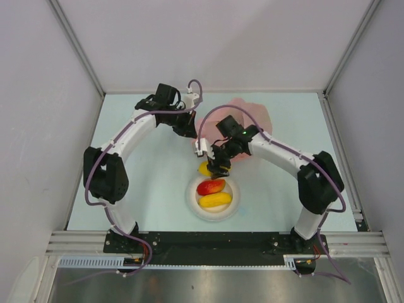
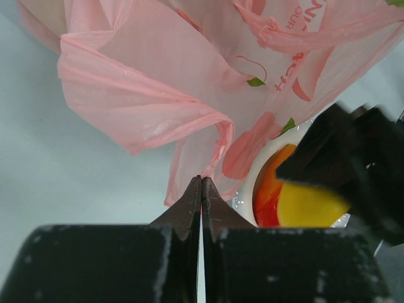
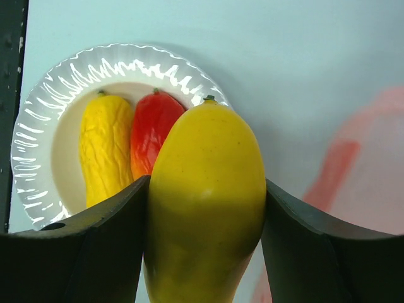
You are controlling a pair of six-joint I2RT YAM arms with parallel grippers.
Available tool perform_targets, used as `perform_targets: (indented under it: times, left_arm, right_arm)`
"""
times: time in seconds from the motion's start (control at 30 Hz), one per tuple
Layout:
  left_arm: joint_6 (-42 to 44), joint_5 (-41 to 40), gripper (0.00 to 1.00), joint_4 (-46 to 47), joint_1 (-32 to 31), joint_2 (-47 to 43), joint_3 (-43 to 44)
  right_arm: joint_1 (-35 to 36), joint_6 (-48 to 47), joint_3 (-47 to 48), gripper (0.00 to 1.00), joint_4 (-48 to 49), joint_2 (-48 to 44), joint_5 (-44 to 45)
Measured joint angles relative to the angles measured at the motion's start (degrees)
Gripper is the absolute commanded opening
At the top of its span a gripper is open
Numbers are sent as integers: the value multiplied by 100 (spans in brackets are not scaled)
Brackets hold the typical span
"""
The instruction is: Take the fake fruits out of the plastic bag
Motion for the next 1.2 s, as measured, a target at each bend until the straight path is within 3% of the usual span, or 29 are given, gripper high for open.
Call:
perform_targets:
  times: [0.47, 0.8, 1.0, 1.13, 1.2]
  left_arm:
    - [-4, 7, 0, 48, -2, -503, -345]
    - [-4, -7, 0, 87, -105, -527, -662]
    - [-2, -20, 0, 92, -168, -584, -684]
    - [-2, -24, 0, 120, -199, -610, -719]
    - [-2, -33, 0, 136, -219, -610, -721]
  right_arm:
    - [297, -859, -2, 1, 299, 640, 22]
    - [310, -664, -2, 6, 413, 922, 98]
    - [326, -424, -2, 15, 398, 975, 98]
    - [332, -243, -2, 30, 382, 975, 94]
    - [330, -186, -2, 31, 376, 975, 90]
